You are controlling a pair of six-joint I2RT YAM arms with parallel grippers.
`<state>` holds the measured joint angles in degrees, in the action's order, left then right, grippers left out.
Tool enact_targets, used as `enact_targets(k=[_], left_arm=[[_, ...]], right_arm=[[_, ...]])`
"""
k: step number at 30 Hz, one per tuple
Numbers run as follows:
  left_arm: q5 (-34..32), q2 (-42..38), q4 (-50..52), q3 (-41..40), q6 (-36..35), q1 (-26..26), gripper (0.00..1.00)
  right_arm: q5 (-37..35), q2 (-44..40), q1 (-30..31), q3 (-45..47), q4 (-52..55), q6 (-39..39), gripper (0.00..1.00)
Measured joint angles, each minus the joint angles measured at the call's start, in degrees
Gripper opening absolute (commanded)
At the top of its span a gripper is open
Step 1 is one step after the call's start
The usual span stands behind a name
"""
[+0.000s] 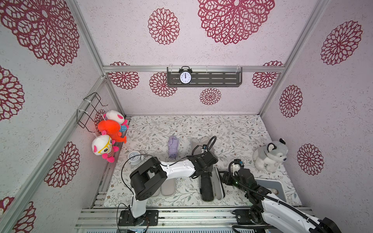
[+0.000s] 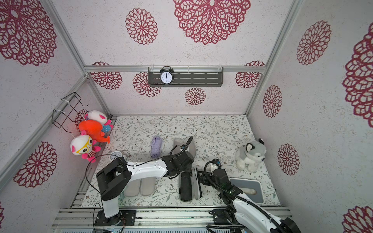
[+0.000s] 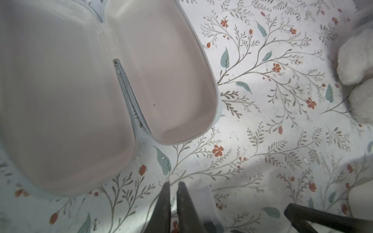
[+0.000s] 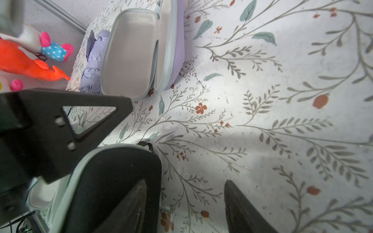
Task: Put umbrellas into zippered umbrella sleeves
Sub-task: Close the umbrella sleeve at the center of the board.
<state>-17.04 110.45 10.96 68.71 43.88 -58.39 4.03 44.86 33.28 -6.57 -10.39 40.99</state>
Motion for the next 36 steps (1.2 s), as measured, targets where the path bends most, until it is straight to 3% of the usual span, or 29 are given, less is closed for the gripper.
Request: enact_targets(k=[11, 15, 25, 36], left_arm=[[7.8, 0.8, -6.2, -1.3, -1.8, 0.2, 0.11], [7.3, 0.9, -5.2, -1.2, -1.7, 0.4, 0.00], [8.7, 2.5, -5.8, -3.3, -1.6, 0.5, 0.00], [12.1, -0.8, -9.1, -6.2, -0.8, 0.5, 0.00]], right_arm=[[-0.4, 0.5, 0.6, 0.0, -0.1, 0.0, 0.62], [-0.9, 0.5, 0.7, 0.0, 0.0, 0.0, 0.62], [-1.3, 0.6, 0.9, 0.0, -0.1, 0.0, 0.62], [-2.6, 2.2, 3.2, 0.0, -1.2, 0.1, 0.61]])
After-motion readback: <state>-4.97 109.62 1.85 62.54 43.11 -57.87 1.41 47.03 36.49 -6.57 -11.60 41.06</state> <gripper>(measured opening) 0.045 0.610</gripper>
